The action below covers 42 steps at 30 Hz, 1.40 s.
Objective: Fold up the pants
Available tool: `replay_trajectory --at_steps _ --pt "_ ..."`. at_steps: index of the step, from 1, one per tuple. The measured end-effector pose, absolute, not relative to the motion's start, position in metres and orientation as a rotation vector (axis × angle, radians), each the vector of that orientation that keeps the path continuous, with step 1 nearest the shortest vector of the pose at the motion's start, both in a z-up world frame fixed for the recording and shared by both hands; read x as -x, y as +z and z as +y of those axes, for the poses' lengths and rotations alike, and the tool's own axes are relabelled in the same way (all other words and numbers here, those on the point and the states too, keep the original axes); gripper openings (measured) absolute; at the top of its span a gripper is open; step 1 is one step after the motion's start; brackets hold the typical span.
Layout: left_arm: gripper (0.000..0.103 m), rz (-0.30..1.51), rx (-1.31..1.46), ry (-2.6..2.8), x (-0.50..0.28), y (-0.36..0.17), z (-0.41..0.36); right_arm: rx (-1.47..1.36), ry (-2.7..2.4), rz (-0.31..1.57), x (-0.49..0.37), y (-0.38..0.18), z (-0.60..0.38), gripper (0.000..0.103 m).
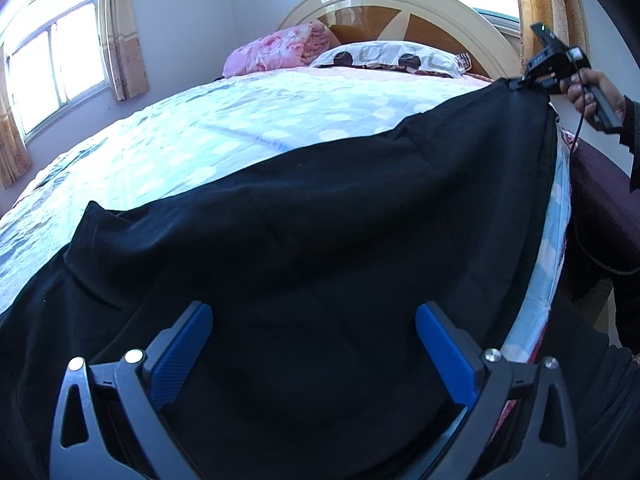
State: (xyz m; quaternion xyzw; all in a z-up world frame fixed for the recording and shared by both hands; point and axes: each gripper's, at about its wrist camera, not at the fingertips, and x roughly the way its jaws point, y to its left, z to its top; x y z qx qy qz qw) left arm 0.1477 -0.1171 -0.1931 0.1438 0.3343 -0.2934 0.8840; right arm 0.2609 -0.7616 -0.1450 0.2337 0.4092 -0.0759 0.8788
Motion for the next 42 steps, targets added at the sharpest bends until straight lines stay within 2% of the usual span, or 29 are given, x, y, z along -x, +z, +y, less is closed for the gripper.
replay_trajectory --at_steps 3,4,6,7,12,18,20,22,25,30,36,38,39,40,41,42 --pt "0.103 0.702 -0.292 -0.615 -0.148 -0.191 -0.116 -0.568 -0.144 0.86 -0.258 -0.158 -0.775 0.014" --pt "0.103 0.702 -0.29 -0.615 -0.148 -0.19 -0.115 -0.578 -0.164 0.849 -0.251 -0.155 -0.777 0.032" --pt "0.103 0.702 -0.288 -0.605 -0.145 -0.188 -0.114 -0.57 -0.203 0.822 -0.238 -0.147 -0.778 0.057" --pt "0.103 0.693 -0.272 -0.603 -0.143 -0.184 -0.112 -0.565 -0.219 0.795 -0.227 -0.14 -0.779 0.057" --pt "0.103 0.609 -0.249 -0.701 -0.124 -0.162 -0.12 -0.673 -0.213 0.751 -0.176 -0.131 -0.784 0.057" --pt "0.103 0.672 -0.303 -0.722 -0.133 -0.176 -0.14 -0.755 -0.156 0.785 -0.168 -0.155 -0.768 0.057" --pt "0.103 0.702 -0.27 -0.714 -0.138 -0.179 -0.138 -0.738 -0.174 0.783 -0.172 -0.161 -0.764 0.049" --pt "0.103 0.729 -0.223 -0.705 -0.144 -0.18 -0.131 -0.712 -0.192 0.761 -0.174 -0.159 -0.763 0.025" --pt "0.103 0.731 -0.215 -0.691 -0.144 -0.182 -0.128 -0.656 -0.192 0.755 -0.176 -0.152 -0.758 0.011" --pt "0.103 0.714 -0.253 -0.678 -0.14 -0.187 -0.131 -0.589 -0.193 0.712 -0.156 -0.129 -0.745 0.01" --pt "0.103 0.71 -0.263 -0.686 -0.142 -0.186 -0.129 -0.643 -0.25 0.779 -0.153 -0.169 -0.765 0.01" --pt "0.103 0.718 -0.258 -0.688 -0.142 -0.184 -0.127 -0.692 -0.242 0.771 -0.156 -0.173 -0.771 0.014" --pt "0.103 0.724 -0.251 -0.683 -0.142 -0.182 -0.125 -0.679 -0.274 0.777 -0.157 -0.169 -0.771 0.029" --pt "0.103 0.725 -0.234 -0.673 -0.142 -0.179 -0.122 -0.656 -0.306 0.769 -0.155 -0.163 -0.77 0.052" --pt "0.103 0.717 -0.207 -0.669 -0.141 -0.175 -0.118 -0.621 -0.341 0.76 -0.153 -0.155 -0.768 0.059" --pt "0.103 0.707 -0.181 -0.668 -0.14 -0.17 -0.113 -0.569 -0.389 0.746 -0.151 -0.145 -0.764 0.059"
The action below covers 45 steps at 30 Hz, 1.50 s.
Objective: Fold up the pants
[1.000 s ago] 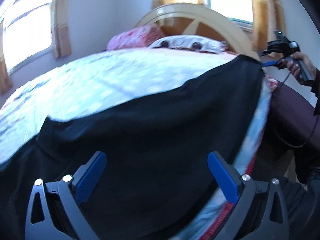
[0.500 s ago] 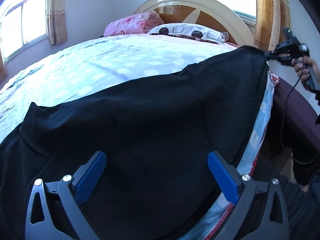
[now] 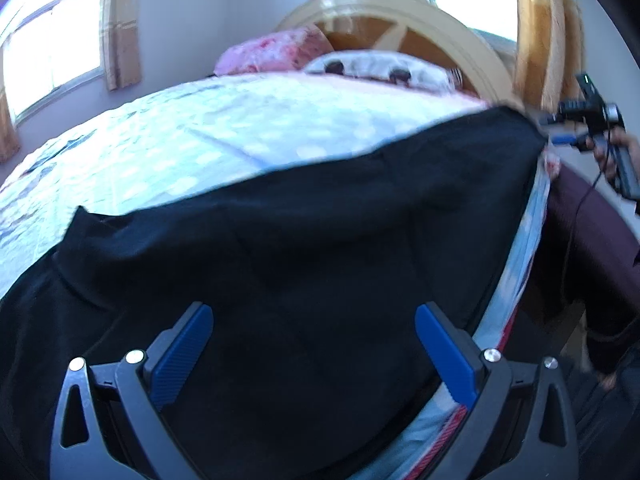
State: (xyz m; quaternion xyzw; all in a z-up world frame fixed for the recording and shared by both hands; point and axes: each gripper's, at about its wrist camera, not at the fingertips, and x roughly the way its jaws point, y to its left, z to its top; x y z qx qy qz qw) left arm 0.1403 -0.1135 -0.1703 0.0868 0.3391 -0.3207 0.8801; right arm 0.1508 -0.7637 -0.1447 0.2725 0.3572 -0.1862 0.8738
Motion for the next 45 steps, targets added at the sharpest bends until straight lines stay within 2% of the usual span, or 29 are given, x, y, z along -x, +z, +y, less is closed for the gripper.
replay_trajectory --at_steps 3,6,12,18,24,30,38,42,45 --pt "0.103 0.655 -0.18 -0.652 -0.144 -0.154 -0.106 -0.439 -0.451 0.676 -0.147 -0.11 -0.743 0.059" --pt "0.103 0.62 -0.246 -0.623 -0.163 -0.138 -0.11 -0.333 -0.259 0.663 -0.172 -0.086 -0.694 0.059" --pt "0.103 0.605 -0.329 -0.6 -0.227 -0.129 -0.122 0.033 0.056 0.773 -0.254 -0.112 -0.57 0.059" --pt "0.1 0.7 -0.328 -0.566 -0.269 -0.152 -0.126 -0.01 0.315 0.925 -0.306 -0.159 -0.512 0.059" --pt "0.101 0.761 -0.309 -0.513 -0.286 -0.165 -0.126 0.189 0.33 1.033 -0.315 -0.203 -0.456 0.059" --pt "0.103 0.819 -0.243 -0.474 -0.299 -0.169 -0.118 0.172 0.195 1.027 -0.342 -0.208 -0.467 0.059" --pt "0.103 0.693 -0.222 -0.426 -0.251 -0.143 -0.094 0.06 0.287 0.96 -0.31 -0.18 -0.461 0.059" --pt "0.103 0.777 -0.265 -0.384 -0.264 -0.17 -0.101 0.088 0.339 1.015 -0.304 -0.203 -0.428 0.059" --pt "0.103 0.787 -0.233 -0.389 -0.268 -0.171 -0.099 0.138 0.29 0.946 -0.307 -0.214 -0.421 0.06"
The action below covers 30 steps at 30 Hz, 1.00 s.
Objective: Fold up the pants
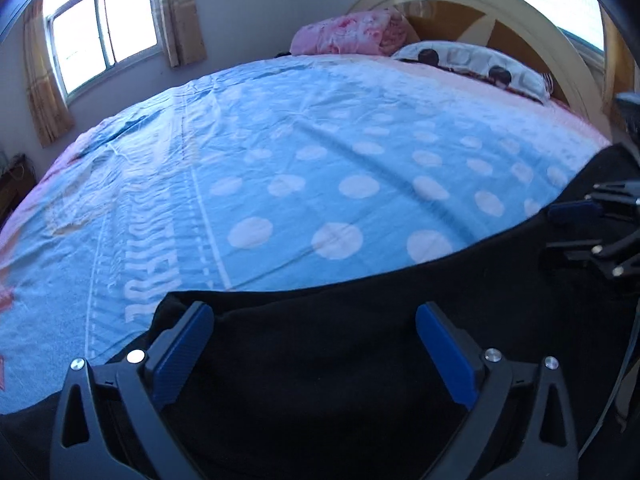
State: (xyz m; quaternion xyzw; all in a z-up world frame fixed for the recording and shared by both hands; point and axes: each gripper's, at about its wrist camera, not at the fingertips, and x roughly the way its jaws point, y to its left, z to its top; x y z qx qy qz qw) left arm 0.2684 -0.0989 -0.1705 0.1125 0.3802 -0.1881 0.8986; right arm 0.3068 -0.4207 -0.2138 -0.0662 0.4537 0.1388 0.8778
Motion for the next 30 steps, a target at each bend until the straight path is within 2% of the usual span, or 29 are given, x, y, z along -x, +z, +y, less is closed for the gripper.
replay_trajectory --at_steps 5,14,21,30 --pt "0.103 0.747 -0.202 -0.412 -0.246 -0.15 -0.102 -0.022 0.28 0.923 -0.298 -0.194 -0.451 0.059" --pt "0.103 0.692 -0.198 -0.605 -0.199 -0.137 -0.165 -0.453 -0.032 0.783 -0.169 -0.16 -0.615 0.059" --pt "0.103 0.689 -0.25 -0.716 -0.187 -0.138 -0.23 -0.788 -0.255 0.662 -0.117 -0.175 -0.72 0.06" --pt "0.103 0.768 -0.278 -0.677 -0.194 -0.17 -0.243 -0.992 -0.157 0.608 -0.129 -0.202 -0.749 0.059"
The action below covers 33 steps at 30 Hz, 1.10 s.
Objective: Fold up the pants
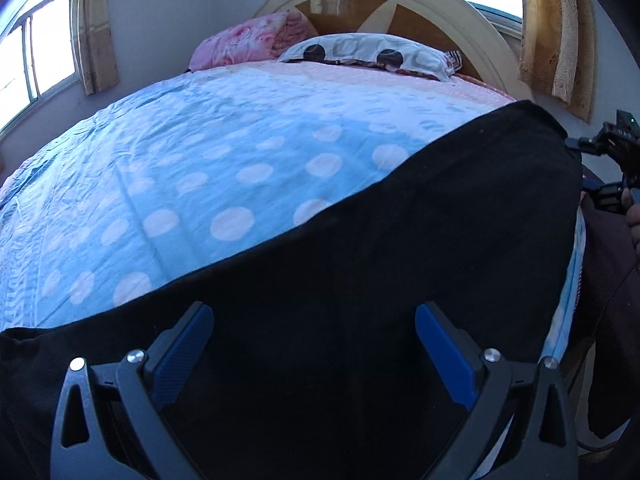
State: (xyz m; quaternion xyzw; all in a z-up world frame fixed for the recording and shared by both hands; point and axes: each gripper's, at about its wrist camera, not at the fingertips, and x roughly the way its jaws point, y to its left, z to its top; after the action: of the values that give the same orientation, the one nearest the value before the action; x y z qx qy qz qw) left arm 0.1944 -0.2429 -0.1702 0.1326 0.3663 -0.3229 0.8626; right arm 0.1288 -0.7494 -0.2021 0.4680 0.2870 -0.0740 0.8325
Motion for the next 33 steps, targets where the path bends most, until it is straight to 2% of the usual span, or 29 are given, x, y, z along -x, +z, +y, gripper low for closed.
replay_trajectory --at_steps 2,4,8,10,15,19,24,29,33 --pt "0.103 0.767 -0.285 -0.676 -0.194 -0.171 -0.244 -1.0 -0.134 0.599 -0.129 -0.203 -0.752 0.059" --pt "0.103 0.768 -0.29 -0.675 -0.194 -0.172 -0.245 -0.982 -0.12 0.592 -0.127 -0.201 -0.749 0.049" --pt "0.103 0.764 -0.296 -0.673 -0.193 -0.173 -0.246 -0.961 -0.109 0.599 -0.136 -0.2 -0.749 0.037" --pt "0.103 0.767 -0.293 -0.678 -0.193 -0.172 -0.245 -0.977 -0.113 0.596 -0.137 -0.202 -0.752 0.028" --pt "0.103 0.77 -0.283 -0.682 -0.193 -0.172 -0.244 -0.854 -0.115 0.547 -0.129 -0.177 -0.736 0.016" --pt "0.103 0.786 -0.201 -0.715 -0.194 -0.163 -0.236 -0.651 -0.102 0.521 -0.136 -0.142 -0.703 0.015" --pt "0.103 0.817 0.012 -0.824 -0.197 -0.152 -0.216 -0.18 0.02 0.534 -0.154 -0.106 -0.599 0.015" --pt "0.103 0.884 0.184 -0.932 -0.202 -0.157 -0.212 0.255 0.226 0.679 -0.168 -0.151 -0.483 0.015" --pt "0.103 0.934 0.252 -1.014 -0.202 -0.162 -0.221 0.289 0.266 0.777 -0.174 -0.188 -0.461 0.015"
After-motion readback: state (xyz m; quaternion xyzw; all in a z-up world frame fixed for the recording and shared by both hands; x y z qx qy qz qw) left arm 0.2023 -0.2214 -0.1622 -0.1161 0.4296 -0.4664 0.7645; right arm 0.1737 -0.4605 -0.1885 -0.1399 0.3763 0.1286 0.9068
